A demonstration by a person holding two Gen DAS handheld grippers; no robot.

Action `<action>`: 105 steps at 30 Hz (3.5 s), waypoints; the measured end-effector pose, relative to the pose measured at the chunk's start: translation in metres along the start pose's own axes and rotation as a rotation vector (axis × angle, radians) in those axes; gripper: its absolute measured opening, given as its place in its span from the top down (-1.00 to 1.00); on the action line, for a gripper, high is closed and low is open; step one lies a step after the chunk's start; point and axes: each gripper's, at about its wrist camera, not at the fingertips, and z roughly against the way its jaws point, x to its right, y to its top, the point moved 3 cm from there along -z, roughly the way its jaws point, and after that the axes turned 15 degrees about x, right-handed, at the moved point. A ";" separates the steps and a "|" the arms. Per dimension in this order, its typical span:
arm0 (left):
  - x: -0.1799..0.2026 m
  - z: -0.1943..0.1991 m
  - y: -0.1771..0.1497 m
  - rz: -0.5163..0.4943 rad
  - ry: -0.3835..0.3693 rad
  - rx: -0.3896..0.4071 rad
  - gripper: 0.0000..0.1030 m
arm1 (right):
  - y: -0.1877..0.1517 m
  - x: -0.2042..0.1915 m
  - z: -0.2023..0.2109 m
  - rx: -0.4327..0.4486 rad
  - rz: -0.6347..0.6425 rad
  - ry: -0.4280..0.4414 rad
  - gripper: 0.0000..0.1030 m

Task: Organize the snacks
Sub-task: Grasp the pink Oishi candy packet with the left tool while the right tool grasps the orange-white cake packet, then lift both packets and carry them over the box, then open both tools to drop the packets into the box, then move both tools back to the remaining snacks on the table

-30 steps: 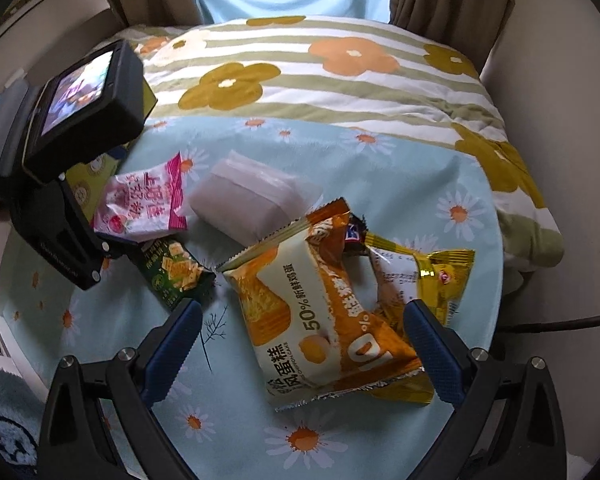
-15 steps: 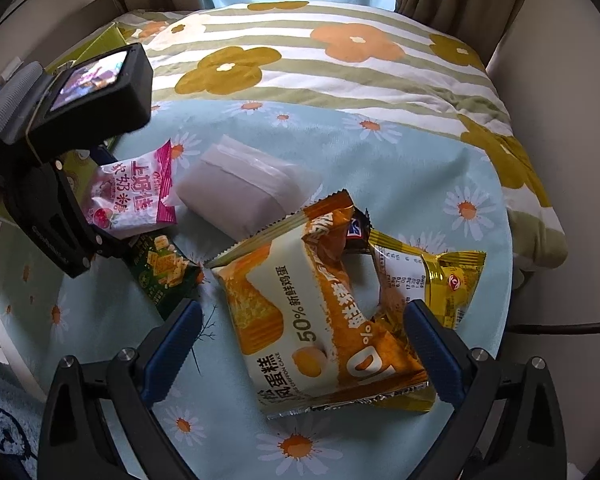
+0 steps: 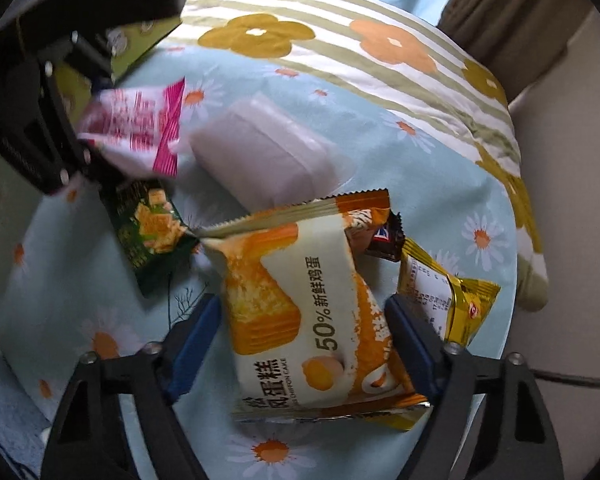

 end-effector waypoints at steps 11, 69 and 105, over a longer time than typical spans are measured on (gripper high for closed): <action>0.002 0.024 -0.020 0.047 0.032 0.043 0.09 | -0.003 -0.002 0.005 0.017 -0.004 0.014 -0.16; -0.239 0.212 -0.244 0.629 0.226 0.570 -0.08 | 0.241 -0.198 0.070 0.272 -0.270 0.272 -0.14; -0.196 0.208 -0.308 0.816 0.275 0.703 -0.99 | 0.219 -0.202 0.095 0.346 -0.218 0.199 -0.99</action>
